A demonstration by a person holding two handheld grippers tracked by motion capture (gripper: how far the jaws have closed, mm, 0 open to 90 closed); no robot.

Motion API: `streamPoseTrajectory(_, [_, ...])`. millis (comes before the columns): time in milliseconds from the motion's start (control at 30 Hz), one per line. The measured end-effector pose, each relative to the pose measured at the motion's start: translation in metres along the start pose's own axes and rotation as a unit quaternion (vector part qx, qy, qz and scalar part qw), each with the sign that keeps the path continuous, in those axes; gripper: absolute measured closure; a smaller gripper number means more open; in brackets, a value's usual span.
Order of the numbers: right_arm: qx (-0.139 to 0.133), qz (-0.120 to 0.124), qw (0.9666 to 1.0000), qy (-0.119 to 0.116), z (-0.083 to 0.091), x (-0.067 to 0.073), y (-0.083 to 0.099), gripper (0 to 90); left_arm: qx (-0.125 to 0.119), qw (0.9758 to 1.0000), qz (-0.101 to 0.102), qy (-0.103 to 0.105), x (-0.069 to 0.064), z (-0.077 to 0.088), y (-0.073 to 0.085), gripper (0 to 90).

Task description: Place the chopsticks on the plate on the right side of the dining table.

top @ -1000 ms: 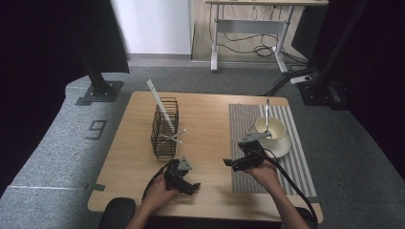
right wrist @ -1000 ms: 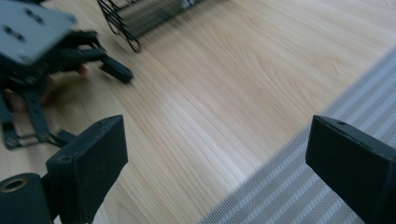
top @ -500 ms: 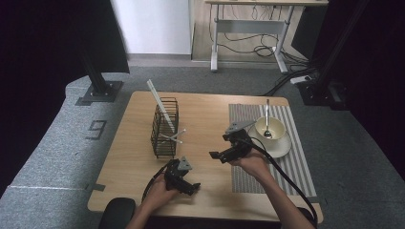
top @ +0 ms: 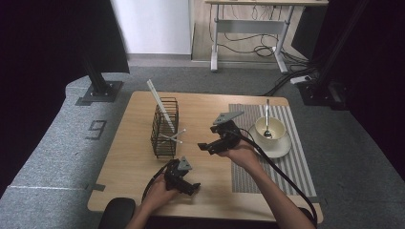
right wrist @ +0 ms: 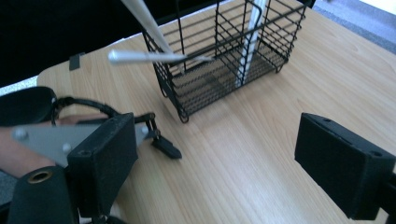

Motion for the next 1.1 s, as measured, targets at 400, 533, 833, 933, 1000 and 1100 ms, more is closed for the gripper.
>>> streamPoseTrajectory(400, [-0.023,-0.011,0.9992,-0.032,-0.013,0.011,-0.032,23.1,0.000,1.0000,0.000,0.000,0.000,0.000,0.000,0.0])
streamPoseTrajectory(533, [-0.023,-0.009,0.9990,-0.038,-0.016,0.015,-0.040,26.3,0.000,1.0000,0.000,0.000,0.000,0.000,0.000,0.0])
streamPoseTrajectory(833, [-0.013,0.006,0.9990,-0.043,-0.030,0.023,-0.050,35.1,-0.001,1.0000,0.000,0.000,0.000,0.000,0.000,0.0])
streamPoseTrajectory(933, [-0.007,0.015,0.9989,-0.044,-0.034,0.025,-0.052,39.9,-0.001,1.0000,0.000,0.000,0.000,0.000,0.000,0.0])
streamPoseTrajectory(1000, [-0.005,0.018,0.9988,-0.045,-0.038,0.026,-0.052,44.4,-0.001,1.0000,0.000,0.000,0.000,0.000,0.000,0.0])
streamPoseTrajectory(1100, [0.000,0.025,0.9987,-0.045,-0.042,0.026,-0.051,51.4,0.000,1.0000,0.000,0.000,0.000,0.000,0.000,0.0])
Point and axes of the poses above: each handheld gripper's, and its own axes: z roughly backward along the jaws, y roughly out of its underside, x roughly to its left, the point moved 9 cm from there along -z, roughly forward along the jaws, and after that the axes turned 2 degrees about y, right-handed, at the moved point
